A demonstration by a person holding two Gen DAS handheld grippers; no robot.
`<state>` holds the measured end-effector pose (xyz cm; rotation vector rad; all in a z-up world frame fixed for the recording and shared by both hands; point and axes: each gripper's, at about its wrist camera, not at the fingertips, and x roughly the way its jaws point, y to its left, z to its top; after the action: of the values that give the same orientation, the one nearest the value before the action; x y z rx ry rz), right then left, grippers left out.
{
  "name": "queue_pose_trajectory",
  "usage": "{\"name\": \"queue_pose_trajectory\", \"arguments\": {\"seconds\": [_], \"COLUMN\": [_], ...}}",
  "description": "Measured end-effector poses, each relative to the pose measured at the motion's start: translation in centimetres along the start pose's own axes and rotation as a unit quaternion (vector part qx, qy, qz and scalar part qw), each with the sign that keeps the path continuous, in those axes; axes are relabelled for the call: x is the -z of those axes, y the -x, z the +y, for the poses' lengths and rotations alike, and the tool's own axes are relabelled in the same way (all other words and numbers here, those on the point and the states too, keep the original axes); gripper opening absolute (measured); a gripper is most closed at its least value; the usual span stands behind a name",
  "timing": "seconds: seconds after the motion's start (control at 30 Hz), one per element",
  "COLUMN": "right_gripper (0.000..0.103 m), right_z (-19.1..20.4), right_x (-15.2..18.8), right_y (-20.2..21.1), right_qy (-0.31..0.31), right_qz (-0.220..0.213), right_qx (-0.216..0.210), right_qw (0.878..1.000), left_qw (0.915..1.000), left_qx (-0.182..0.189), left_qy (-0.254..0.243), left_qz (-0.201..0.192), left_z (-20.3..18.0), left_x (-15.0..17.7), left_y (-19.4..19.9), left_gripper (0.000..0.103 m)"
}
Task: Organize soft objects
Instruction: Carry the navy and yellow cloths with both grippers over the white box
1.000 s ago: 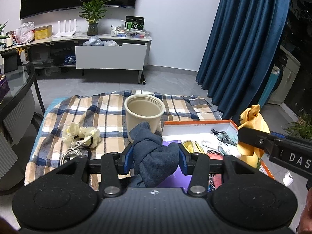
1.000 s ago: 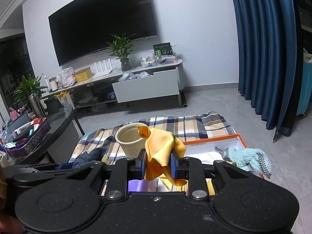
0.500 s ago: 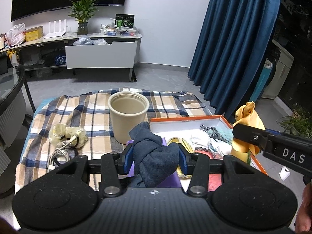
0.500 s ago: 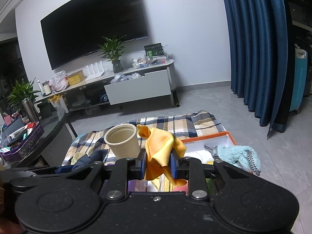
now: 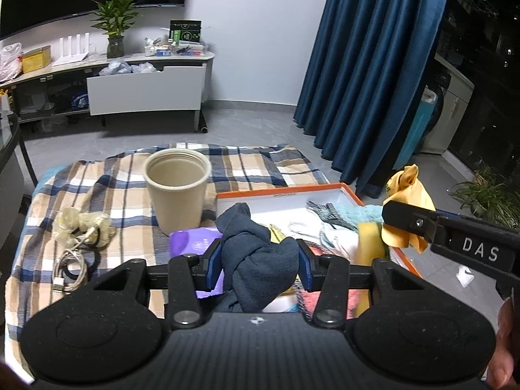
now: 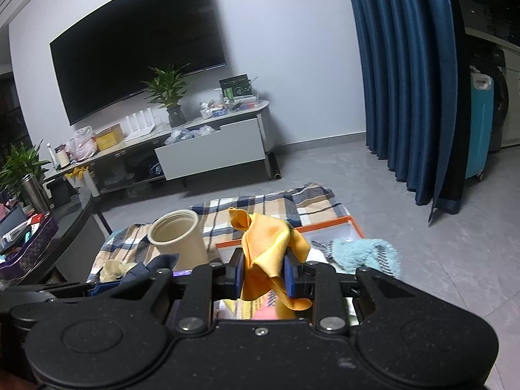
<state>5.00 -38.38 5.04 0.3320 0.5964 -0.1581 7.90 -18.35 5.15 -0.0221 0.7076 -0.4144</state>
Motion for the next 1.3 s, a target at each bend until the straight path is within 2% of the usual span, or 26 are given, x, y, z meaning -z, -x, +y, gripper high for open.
{"name": "queue_pose_trajectory", "arguments": {"seconds": [0.53, 1.3], "right_gripper": [0.03, 0.031], "right_z": [-3.0, -4.2], "right_x": [-0.1, -0.9], "right_y": [0.5, -2.0], "right_qy": [-0.021, -0.022], "right_qz": [-0.008, 0.006], "right_qx": [0.024, 0.016], "right_qw": [0.999, 1.0], "left_qw": [0.9993, 0.998], "left_qx": [0.025, 0.039], "left_qy": [-0.026, -0.04], "left_qz": [0.01, 0.03], "left_z": [-2.7, -5.1], "left_x": [0.0, -0.8], "left_y": [-1.5, -4.5], "left_gripper": [0.047, 0.047]}}
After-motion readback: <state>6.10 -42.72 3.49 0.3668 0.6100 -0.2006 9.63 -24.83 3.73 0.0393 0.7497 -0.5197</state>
